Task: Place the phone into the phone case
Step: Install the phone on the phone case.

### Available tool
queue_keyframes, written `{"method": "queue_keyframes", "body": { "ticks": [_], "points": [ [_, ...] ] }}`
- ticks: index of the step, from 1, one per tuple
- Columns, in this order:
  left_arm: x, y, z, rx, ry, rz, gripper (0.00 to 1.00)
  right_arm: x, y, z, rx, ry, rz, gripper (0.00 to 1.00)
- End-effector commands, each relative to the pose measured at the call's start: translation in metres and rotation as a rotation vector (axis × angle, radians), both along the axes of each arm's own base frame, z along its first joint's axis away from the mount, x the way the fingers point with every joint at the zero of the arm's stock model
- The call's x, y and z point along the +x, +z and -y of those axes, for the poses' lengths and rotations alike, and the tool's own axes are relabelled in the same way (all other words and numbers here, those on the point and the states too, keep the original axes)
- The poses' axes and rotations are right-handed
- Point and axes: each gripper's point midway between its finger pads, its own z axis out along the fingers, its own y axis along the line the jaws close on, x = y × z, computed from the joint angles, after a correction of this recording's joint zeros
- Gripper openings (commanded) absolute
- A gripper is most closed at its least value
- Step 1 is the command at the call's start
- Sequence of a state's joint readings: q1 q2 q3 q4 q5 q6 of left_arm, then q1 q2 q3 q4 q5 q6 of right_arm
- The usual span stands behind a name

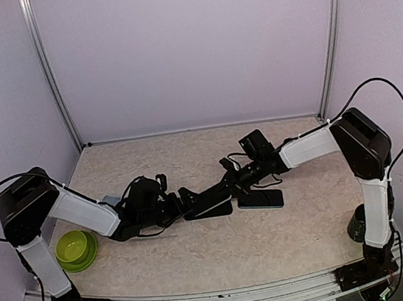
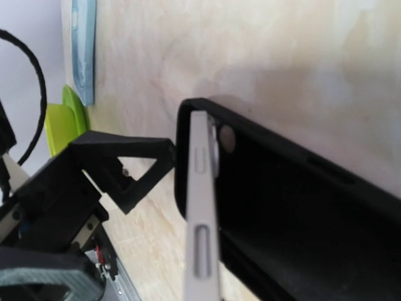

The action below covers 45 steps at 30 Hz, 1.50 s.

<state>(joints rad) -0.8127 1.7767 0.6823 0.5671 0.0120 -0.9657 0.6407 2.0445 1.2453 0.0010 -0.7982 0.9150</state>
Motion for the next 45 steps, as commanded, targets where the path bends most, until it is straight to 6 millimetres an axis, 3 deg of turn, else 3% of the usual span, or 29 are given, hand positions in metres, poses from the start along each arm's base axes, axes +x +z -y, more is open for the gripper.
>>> {"method": "queue_keyframes", "body": {
  "ticks": [1, 16, 30, 45],
  "points": [
    [-0.004, -0.004, 0.005, -0.01, -0.019, -0.004, 0.99, -0.002, 0.003, -0.009, 0.034, 0.027, 0.008, 0.0],
    [-0.008, -0.011, 0.01, -0.008, -0.033, -0.023, 0.99, -0.008, -0.015, -0.008, 0.033, 0.022, -0.056, 0.0],
    [-0.011, -0.012, 0.017, -0.037, -0.054, -0.031, 0.99, -0.016, -0.03, -0.02, 0.051, 0.039, -0.098, 0.0],
    [-0.01, -0.002, 0.02, -0.051, -0.069, -0.008, 0.99, -0.021, -0.039, -0.028, 0.058, 0.047, -0.112, 0.0]
  ]
}}
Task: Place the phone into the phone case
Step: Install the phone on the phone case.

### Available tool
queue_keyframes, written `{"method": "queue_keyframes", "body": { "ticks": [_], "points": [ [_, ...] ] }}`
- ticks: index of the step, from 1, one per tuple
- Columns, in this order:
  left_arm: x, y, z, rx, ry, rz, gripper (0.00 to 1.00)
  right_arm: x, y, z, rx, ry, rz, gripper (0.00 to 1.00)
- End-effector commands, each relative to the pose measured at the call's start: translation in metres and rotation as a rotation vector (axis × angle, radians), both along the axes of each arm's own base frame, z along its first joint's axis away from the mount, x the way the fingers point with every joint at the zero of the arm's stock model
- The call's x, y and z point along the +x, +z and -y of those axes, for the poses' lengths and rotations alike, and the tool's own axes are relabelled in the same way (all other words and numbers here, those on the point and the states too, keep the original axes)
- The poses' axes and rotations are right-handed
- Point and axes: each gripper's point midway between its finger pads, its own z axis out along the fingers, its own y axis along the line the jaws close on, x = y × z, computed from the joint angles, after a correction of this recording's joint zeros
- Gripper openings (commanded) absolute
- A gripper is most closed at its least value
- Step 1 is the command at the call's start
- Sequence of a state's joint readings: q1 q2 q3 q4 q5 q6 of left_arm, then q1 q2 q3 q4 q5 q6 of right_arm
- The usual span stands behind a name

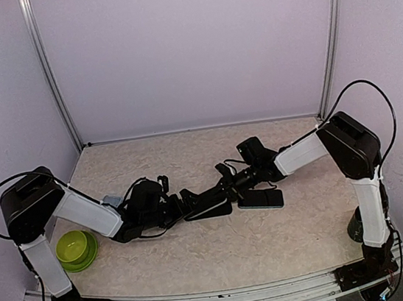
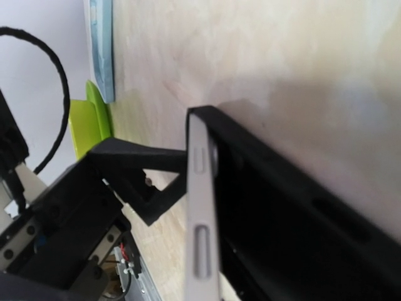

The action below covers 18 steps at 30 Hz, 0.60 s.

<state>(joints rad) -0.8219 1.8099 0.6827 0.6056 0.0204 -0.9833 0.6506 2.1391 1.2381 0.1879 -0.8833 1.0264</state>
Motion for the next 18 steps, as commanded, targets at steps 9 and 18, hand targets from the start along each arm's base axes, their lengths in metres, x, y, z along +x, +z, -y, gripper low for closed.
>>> {"method": "queue_keyframes", "body": {
  "ticks": [9, 18],
  "points": [
    [-0.008, 0.008, 0.015, -0.039, -0.067, 0.011, 0.99, -0.019, -0.017, -0.016, 0.008, 0.04, -0.032, 0.0],
    [-0.006, 0.008, 0.006, -0.013, -0.043, 0.016, 0.99, -0.017, 0.0, -0.013, 0.06, 0.05, 0.014, 0.0]
  ]
}}
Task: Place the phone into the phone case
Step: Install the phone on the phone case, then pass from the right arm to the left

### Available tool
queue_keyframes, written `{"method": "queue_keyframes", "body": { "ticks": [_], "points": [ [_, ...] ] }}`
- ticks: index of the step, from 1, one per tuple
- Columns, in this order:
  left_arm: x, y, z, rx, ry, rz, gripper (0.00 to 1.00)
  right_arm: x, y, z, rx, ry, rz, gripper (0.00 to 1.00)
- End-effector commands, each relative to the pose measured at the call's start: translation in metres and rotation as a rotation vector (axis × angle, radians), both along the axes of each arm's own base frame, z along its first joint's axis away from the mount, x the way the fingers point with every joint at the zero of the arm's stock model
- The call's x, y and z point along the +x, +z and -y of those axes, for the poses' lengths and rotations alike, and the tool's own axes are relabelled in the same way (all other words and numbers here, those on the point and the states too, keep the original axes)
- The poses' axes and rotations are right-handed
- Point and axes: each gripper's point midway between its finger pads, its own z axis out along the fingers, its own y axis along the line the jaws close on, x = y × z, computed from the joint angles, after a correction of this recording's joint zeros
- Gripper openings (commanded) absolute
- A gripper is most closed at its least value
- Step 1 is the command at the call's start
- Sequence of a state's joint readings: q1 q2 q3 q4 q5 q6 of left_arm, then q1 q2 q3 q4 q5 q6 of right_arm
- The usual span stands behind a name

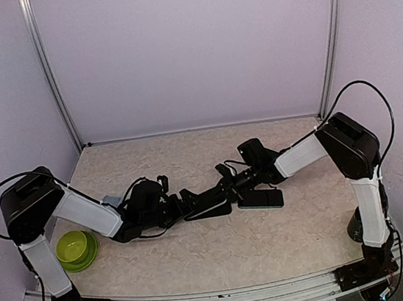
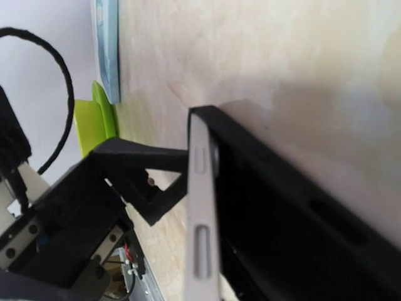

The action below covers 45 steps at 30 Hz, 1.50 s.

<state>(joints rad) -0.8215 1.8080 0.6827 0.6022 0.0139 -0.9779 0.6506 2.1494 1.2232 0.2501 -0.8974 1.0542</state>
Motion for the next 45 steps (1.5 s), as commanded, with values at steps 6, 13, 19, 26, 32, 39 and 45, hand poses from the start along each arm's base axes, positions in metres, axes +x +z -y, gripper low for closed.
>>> {"method": "queue_keyframes", "body": {
  "ticks": [6, 13, 19, 26, 32, 39, 45],
  "points": [
    [-0.006, 0.01, 0.001, -0.013, -0.029, 0.018, 0.99, -0.012, 0.016, -0.003, 0.075, 0.04, 0.063, 0.0],
    [-0.001, 0.02, -0.008, -0.005, -0.008, 0.048, 0.99, -0.011, 0.031, 0.004, 0.115, 0.038, 0.101, 0.0],
    [0.0, 0.021, -0.015, 0.019, 0.002, 0.05, 0.99, -0.011, 0.041, 0.01, 0.141, 0.035, 0.124, 0.0],
    [-0.001, 0.014, -0.018, 0.032, 0.004, 0.039, 0.99, -0.014, 0.061, 0.011, 0.189, 0.058, 0.178, 0.0],
    [-0.001, 0.018, -0.017, 0.019, -0.001, 0.058, 0.99, -0.016, 0.072, 0.011, 0.211, 0.074, 0.217, 0.0],
    [-0.005, 0.029, -0.008, -0.031, -0.052, 0.092, 0.97, -0.018, 0.074, 0.01, 0.227, 0.082, 0.227, 0.0],
    [-0.011, 0.045, 0.001, -0.111, -0.103, 0.132, 0.96, -0.019, 0.075, 0.009, 0.236, 0.091, 0.234, 0.0]
  ]
}}
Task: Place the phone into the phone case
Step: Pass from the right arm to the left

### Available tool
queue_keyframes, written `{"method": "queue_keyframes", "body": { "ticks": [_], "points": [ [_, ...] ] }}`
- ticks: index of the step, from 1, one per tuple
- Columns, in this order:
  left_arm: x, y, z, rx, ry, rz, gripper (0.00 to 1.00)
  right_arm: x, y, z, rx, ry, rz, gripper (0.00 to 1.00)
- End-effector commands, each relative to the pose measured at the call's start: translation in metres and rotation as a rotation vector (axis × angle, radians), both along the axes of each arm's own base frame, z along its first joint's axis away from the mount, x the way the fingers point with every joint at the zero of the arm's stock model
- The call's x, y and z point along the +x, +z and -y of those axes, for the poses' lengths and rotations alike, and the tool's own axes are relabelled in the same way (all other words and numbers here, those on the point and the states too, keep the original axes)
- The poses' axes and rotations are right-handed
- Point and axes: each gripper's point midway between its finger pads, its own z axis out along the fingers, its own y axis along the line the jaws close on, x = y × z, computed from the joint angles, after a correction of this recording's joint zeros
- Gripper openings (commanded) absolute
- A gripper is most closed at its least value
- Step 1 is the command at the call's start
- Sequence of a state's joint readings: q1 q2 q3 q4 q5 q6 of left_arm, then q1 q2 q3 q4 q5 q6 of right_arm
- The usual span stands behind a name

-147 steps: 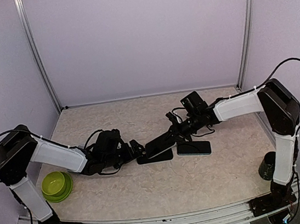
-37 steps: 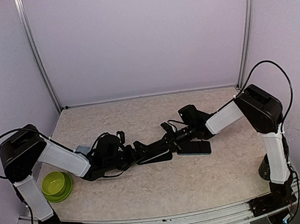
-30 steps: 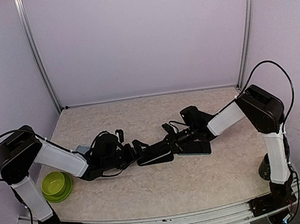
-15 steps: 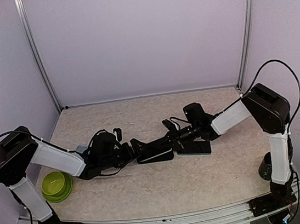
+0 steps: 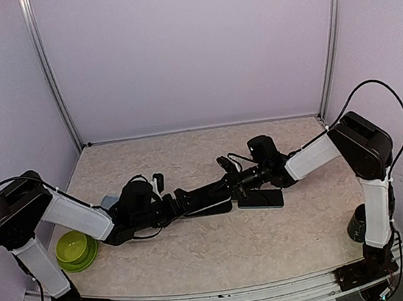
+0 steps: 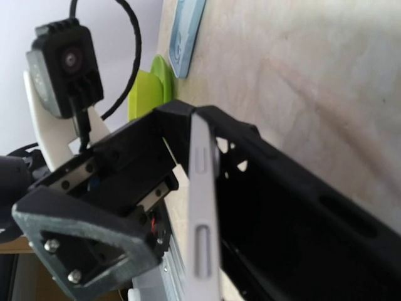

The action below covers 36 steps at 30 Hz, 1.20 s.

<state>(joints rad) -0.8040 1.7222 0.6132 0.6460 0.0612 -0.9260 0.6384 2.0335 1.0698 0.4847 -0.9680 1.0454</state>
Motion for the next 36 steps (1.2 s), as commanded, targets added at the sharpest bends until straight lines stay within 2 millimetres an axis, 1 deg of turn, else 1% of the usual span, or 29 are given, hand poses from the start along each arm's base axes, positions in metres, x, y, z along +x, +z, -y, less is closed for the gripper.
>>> {"method": "queue_keyframes", "body": {
  "ticks": [1, 8, 16, 30, 36],
  "points": [
    [-0.004, 0.028, 0.011, -0.095, -0.065, 0.077, 0.96, -0.003, 0.034, -0.002, 0.089, 0.044, 0.096, 0.0],
    [-0.01, 0.044, 0.018, -0.167, -0.119, 0.118, 0.94, -0.01, 0.04, -0.007, 0.111, 0.079, 0.121, 0.0],
    [-0.014, 0.047, 0.023, -0.201, -0.15, 0.118, 0.92, -0.019, 0.047, -0.014, 0.131, 0.112, 0.157, 0.0],
    [-0.022, 0.06, 0.029, -0.267, -0.201, 0.141, 0.85, -0.03, 0.046, -0.021, 0.139, 0.154, 0.184, 0.0],
    [-0.026, 0.064, 0.033, -0.29, -0.225, 0.15, 0.79, -0.034, 0.042, -0.025, 0.133, 0.176, 0.187, 0.0]
  ]
}}
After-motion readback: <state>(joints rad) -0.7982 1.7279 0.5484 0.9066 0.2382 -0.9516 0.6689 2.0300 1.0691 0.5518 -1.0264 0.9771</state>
